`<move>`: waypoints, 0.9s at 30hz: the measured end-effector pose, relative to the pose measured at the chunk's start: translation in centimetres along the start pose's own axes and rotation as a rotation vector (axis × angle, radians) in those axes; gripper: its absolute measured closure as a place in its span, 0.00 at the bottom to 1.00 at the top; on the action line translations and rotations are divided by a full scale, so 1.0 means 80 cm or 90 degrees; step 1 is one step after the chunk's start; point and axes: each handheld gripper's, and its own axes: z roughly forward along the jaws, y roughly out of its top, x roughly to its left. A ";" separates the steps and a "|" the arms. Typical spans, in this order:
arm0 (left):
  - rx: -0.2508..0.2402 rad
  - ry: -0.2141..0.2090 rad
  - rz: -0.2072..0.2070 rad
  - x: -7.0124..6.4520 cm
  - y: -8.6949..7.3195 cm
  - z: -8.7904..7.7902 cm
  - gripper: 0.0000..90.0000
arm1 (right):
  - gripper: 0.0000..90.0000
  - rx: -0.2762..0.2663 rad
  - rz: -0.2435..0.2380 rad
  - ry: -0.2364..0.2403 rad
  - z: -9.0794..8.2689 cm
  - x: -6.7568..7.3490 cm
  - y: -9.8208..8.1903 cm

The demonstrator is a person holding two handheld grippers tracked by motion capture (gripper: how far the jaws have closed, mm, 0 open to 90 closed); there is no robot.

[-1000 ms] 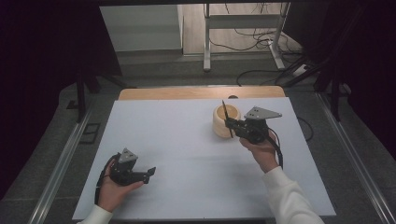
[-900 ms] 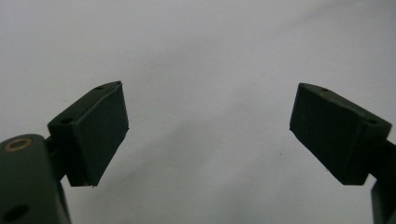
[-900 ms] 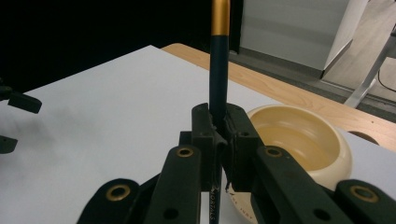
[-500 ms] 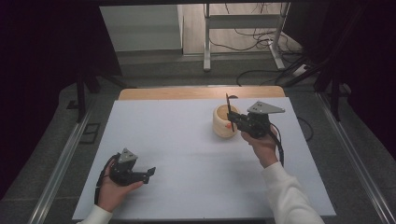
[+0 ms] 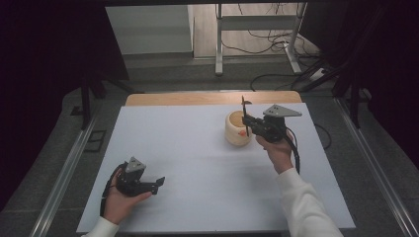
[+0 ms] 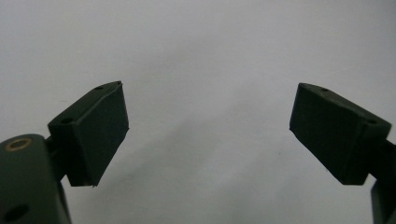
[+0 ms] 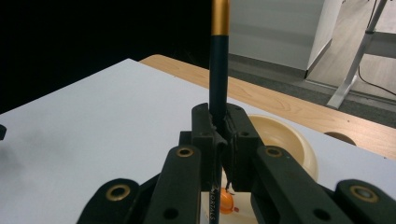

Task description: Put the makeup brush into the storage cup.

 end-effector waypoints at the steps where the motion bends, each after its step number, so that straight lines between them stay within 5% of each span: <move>1: 0.000 -0.001 0.000 0.000 0.000 0.000 0.14 | 0.93 0.000 0.001 -0.003 0.000 -0.001 0.000; 27: -0.004 -0.016 -0.004 0.001 0.001 -0.001 0.14 | 0.93 -0.024 0.033 -0.033 0.026 -0.022 0.029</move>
